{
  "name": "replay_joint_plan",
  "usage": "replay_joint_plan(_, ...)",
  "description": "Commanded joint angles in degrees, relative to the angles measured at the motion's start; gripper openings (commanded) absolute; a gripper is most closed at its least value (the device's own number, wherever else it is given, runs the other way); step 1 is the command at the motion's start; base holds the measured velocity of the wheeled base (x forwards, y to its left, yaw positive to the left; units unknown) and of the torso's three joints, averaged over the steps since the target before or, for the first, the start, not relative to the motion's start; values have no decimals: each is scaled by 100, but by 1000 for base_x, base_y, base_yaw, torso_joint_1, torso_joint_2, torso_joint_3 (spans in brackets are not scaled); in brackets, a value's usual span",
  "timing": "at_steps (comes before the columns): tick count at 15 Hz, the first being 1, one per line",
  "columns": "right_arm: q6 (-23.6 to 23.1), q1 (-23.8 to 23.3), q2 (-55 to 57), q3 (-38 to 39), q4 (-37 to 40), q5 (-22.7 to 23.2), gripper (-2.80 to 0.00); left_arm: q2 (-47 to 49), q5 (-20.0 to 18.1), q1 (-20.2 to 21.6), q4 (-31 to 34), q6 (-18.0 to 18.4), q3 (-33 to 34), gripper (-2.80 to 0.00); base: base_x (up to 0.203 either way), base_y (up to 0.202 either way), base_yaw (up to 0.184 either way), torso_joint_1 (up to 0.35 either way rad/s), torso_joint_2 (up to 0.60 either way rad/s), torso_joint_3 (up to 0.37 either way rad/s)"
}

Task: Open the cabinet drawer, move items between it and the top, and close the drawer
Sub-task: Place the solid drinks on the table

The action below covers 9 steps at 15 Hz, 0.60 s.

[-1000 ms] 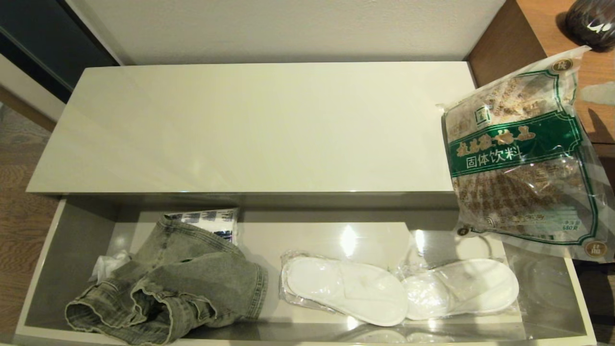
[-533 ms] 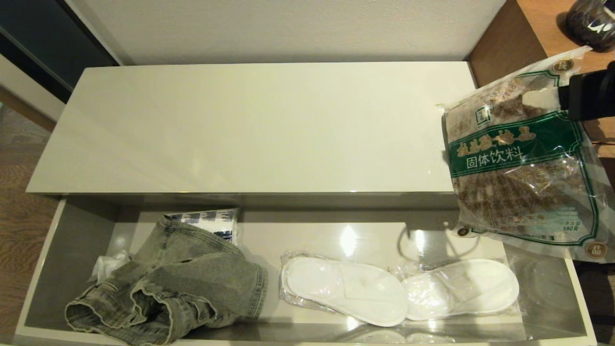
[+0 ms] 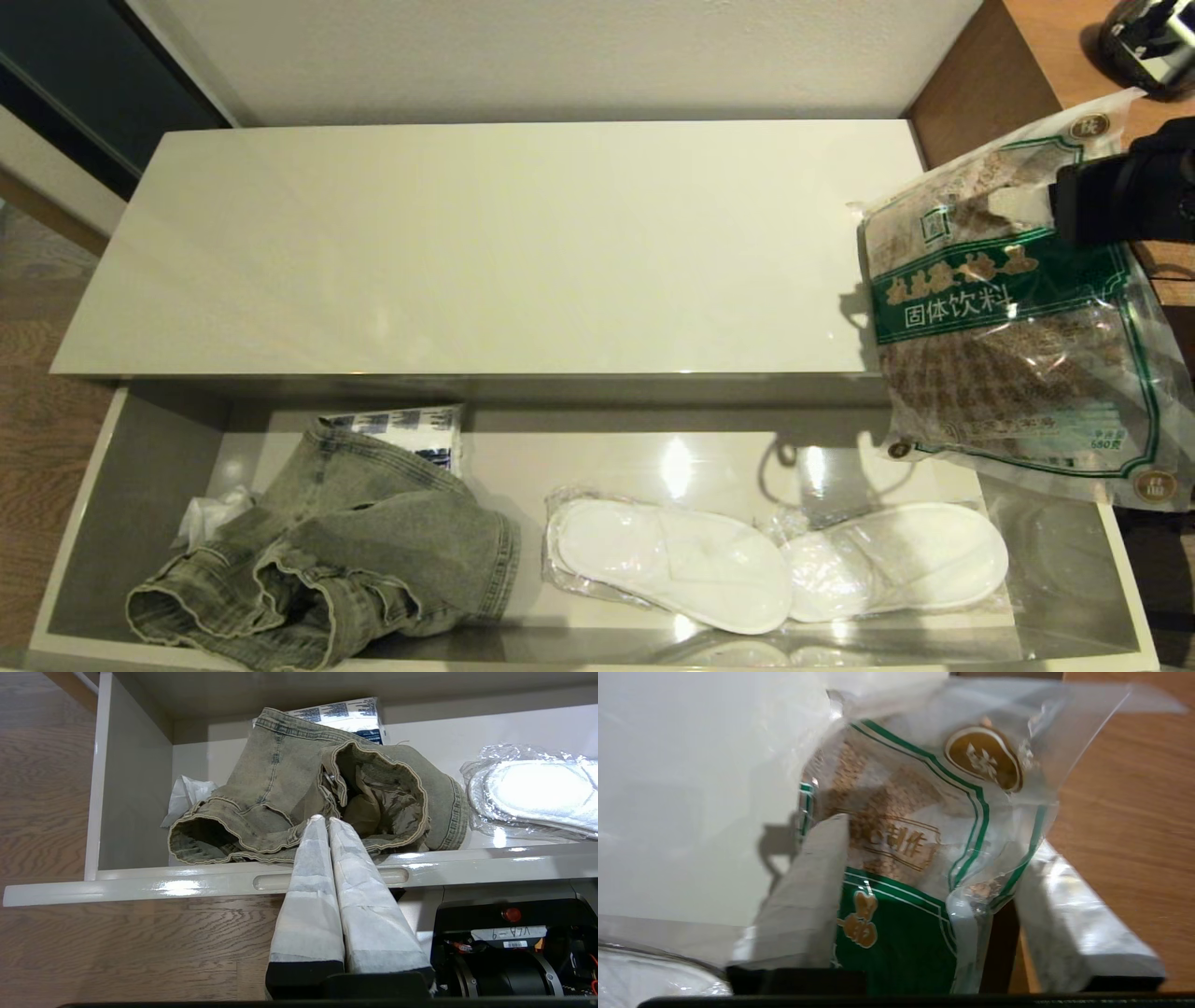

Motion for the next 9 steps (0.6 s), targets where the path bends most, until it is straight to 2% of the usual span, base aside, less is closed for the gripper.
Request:
replay_joint_plan(1,-57,101,34,80,0,-66,-280,-1,3,-4,-2,0,0,-280,0,0,0,0,0,0)
replay_joint_plan(9,-31,101,158,80,-9,-101,-280,-1,3,-4,-2,0,0,-280,0,0,0,0,0,0)
